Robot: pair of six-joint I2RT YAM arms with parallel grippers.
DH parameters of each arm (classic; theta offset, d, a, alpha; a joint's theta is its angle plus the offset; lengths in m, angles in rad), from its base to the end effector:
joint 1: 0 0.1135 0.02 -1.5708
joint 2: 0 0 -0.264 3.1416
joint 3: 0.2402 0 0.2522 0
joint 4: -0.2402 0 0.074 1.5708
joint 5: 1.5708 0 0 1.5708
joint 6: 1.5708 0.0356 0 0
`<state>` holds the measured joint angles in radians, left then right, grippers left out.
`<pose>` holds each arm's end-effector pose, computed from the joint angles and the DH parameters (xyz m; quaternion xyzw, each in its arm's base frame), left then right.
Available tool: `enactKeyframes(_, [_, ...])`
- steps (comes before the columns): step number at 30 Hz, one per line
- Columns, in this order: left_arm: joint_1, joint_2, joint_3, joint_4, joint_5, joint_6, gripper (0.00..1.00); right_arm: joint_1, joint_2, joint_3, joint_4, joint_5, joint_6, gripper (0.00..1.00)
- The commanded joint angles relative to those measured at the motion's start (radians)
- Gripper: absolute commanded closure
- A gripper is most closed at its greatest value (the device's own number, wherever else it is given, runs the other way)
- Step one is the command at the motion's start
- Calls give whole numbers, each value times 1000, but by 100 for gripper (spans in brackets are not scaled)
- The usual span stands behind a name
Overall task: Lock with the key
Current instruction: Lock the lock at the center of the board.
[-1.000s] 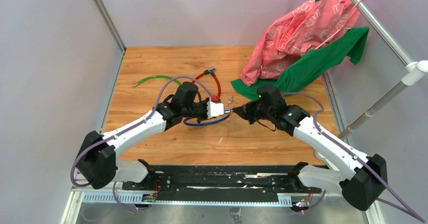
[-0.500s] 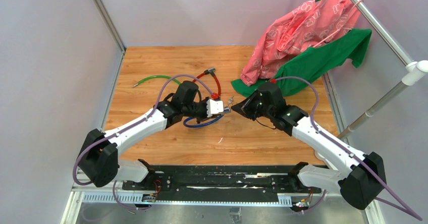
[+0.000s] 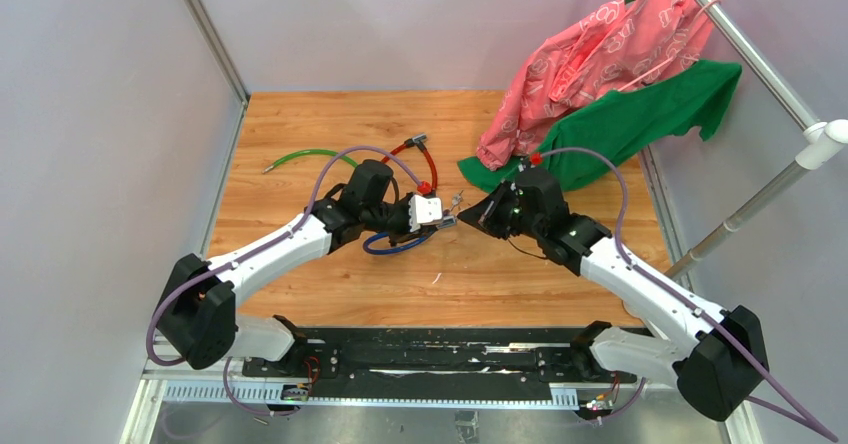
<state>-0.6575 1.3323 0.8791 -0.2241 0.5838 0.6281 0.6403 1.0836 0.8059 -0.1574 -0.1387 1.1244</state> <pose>0.2135 -0.1897 0.2517 0.6173 0.6168 -0.2656 0.4099 0.1955 0.1518 0.2913 0.1654 0.8254 0.4514 0.2958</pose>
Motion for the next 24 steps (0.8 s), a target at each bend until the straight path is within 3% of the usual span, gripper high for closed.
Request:
enactKeyframes(1, [10, 1, 9, -32, 13, 1, 100, -13, -17, -11, -59, 43, -112, 100])
enactKeyframes(7, [10, 1, 14, -36, 14, 7, 100, -11, -19, 2, -80, 46, -147, 99])
enactKeyframes(10, [10, -3, 9, -47, 10, 19, 100, -13, -30, -5, -94, 55, -147, 78])
enactKeyframes(14, [10, -17, 0, -69, -4, 44, 100, -13, -83, -10, -119, 101, -176, 63])
enactKeyframes(19, [13, -21, -4, -89, -5, 61, 100, -14, -143, -13, -120, 100, -239, 54])
enactKeyframes(24, [13, -23, -2, -90, 0, 59, 100, -14, -198, -20, -125, 34, -408, 52])
